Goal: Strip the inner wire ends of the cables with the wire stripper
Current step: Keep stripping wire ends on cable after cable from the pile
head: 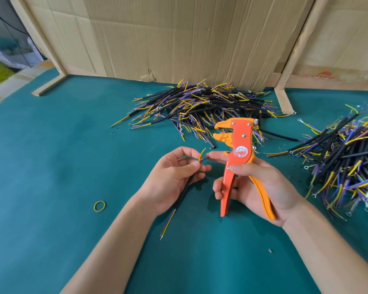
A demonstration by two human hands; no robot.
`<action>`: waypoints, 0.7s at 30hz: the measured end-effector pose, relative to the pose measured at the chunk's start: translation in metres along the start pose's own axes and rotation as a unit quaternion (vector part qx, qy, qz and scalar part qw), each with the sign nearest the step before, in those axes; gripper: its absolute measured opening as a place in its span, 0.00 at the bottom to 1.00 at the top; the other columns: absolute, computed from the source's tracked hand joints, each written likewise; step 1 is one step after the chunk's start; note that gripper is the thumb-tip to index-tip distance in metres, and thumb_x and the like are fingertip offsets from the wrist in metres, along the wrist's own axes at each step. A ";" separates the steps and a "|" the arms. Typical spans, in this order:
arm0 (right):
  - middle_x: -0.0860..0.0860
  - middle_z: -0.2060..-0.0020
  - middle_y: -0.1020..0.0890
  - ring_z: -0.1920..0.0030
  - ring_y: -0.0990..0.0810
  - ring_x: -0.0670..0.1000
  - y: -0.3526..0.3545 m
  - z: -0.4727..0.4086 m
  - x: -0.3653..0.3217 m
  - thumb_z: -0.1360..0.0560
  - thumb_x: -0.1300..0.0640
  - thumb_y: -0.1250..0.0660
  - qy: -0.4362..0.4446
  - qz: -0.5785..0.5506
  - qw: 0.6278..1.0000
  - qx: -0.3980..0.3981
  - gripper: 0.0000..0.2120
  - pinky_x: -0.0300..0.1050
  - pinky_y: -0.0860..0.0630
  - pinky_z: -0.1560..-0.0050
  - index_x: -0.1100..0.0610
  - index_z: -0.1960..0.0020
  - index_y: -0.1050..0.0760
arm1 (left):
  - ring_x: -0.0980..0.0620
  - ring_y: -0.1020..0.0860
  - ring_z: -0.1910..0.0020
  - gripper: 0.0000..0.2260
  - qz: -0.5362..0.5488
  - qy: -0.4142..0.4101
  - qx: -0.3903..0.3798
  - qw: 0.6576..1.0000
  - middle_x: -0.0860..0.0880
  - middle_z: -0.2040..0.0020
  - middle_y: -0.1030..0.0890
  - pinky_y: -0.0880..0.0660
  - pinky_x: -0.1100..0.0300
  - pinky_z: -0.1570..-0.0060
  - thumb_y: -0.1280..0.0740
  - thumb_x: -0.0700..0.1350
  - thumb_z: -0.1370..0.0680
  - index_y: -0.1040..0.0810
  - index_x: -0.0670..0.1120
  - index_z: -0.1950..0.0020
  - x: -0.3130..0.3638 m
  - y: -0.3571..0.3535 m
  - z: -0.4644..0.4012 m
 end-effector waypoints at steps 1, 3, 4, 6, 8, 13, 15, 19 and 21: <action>0.65 0.59 0.20 0.60 0.20 0.64 0.000 0.000 0.000 0.28 0.61 0.32 0.000 0.000 1.000 -0.001 0.22 0.54 0.21 0.58 0.64 0.35 0.21 | 0.48 0.16 0.53 0.08 -0.004 -0.004 0.001 1.000 0.43 0.60 0.19 0.19 0.62 0.53 0.39 0.30 0.20 0.25 0.42 0.51 0.000 0.000 0.000; 0.65 0.58 0.19 0.60 0.20 0.63 0.000 0.000 0.000 0.28 0.61 0.33 -0.001 0.001 1.000 -0.001 0.22 0.54 0.21 0.58 0.64 0.35 0.21 | 0.49 0.16 0.54 0.09 -0.012 -0.010 0.004 1.000 0.45 0.61 0.20 0.20 0.63 0.55 0.39 0.30 0.19 0.26 0.43 0.51 -0.001 0.000 -0.001; 0.65 0.57 0.19 0.60 0.20 0.63 0.000 0.000 0.000 0.28 0.61 0.33 -0.001 0.001 1.000 0.000 0.22 0.54 0.21 0.58 0.64 0.35 0.21 | 0.50 0.16 0.55 0.09 -0.023 -0.012 0.006 1.000 0.46 0.62 0.20 0.21 0.64 0.57 0.39 0.30 0.19 0.26 0.44 0.52 -0.001 0.001 -0.001; 0.66 0.57 0.20 0.60 0.20 0.64 0.001 0.000 0.000 0.28 0.61 0.32 -0.003 0.000 1.000 0.003 0.23 0.55 0.21 0.58 0.65 0.35 0.22 | 0.51 0.18 0.58 0.09 -0.049 -0.020 0.009 0.999 0.47 0.63 0.23 0.25 0.64 0.62 0.38 0.31 0.19 0.26 0.45 0.52 -0.001 0.000 -0.001; 0.66 0.58 0.21 0.60 0.20 0.64 0.000 -0.001 0.001 0.28 0.61 0.32 -0.004 -0.002 1.000 0.003 0.23 0.55 0.21 0.59 0.65 0.34 0.22 | 0.51 0.21 0.63 0.08 -0.071 -0.031 0.014 0.997 0.45 0.64 0.25 0.29 0.64 0.67 0.34 0.32 0.24 0.26 0.45 0.54 0.000 -0.001 -0.002; 0.68 0.54 0.22 0.59 0.20 0.63 0.000 -0.001 0.001 0.28 0.61 0.33 0.002 0.005 1.000 -0.012 0.23 0.56 0.21 0.57 0.65 0.34 0.22 | 0.51 0.26 0.70 0.06 -0.149 -0.092 0.084 0.981 0.43 0.66 0.25 0.33 0.63 0.74 0.29 0.39 0.27 0.26 0.43 0.56 -0.003 0.000 -0.003; 0.67 0.51 0.22 0.59 0.20 0.62 0.001 -0.001 0.001 0.28 0.61 0.33 0.008 0.005 1.000 -0.013 0.23 0.56 0.21 0.56 0.65 0.34 0.22 | 0.50 0.26 0.73 0.06 -0.187 -0.117 0.121 0.968 0.43 0.67 0.23 0.32 0.63 0.77 0.28 0.39 0.24 0.24 0.42 0.55 -0.005 0.001 -0.003; 0.65 0.46 0.20 0.59 0.20 0.61 0.004 -0.001 0.001 0.29 0.60 0.32 0.016 -0.009 1.000 -0.010 0.24 0.56 0.21 0.56 0.64 0.34 0.22 | 0.42 0.18 0.65 0.04 -0.220 -0.127 0.155 0.955 0.49 0.66 0.20 0.26 0.59 0.76 0.28 0.39 0.22 0.21 0.42 0.56 -0.006 0.000 0.000; 0.65 0.44 0.20 0.59 0.20 0.60 0.005 -0.001 0.001 0.30 0.59 0.31 0.018 -0.013 1.000 -0.009 0.25 0.56 0.21 0.56 0.64 0.34 0.22 | 0.48 0.16 0.63 0.04 -0.228 -0.129 0.160 0.952 0.50 0.66 0.20 0.24 0.59 0.75 0.29 0.39 0.22 0.19 0.43 0.56 -0.004 -0.001 0.001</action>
Point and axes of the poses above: each hand's wrist, its own z-axis away from the middle knuckle, its own y-axis out of the back of the hand, x = y × z, the point moved 4 cm from there along -z, towards the middle knuckle
